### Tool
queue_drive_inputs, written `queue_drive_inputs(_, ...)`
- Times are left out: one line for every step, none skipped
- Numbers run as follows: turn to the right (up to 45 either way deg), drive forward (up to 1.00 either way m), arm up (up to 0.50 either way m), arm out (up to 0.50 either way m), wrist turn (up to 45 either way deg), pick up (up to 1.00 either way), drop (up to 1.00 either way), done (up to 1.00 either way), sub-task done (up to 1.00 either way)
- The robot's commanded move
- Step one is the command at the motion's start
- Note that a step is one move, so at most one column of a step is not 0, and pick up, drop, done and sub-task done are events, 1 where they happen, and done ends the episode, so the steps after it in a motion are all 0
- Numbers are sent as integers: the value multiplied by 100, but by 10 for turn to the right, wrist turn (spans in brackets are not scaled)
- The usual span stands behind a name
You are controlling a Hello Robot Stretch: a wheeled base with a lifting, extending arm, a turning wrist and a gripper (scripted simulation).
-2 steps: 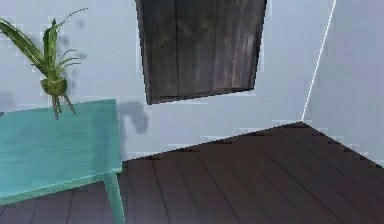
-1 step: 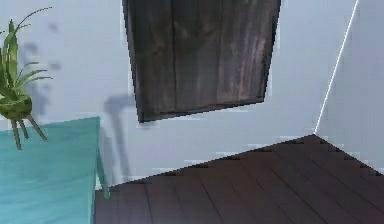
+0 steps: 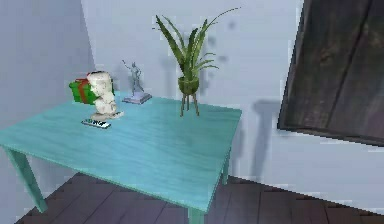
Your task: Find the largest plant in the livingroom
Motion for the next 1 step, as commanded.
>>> queue_drive_inputs(0,0,0,0,0,0,0,100,0)
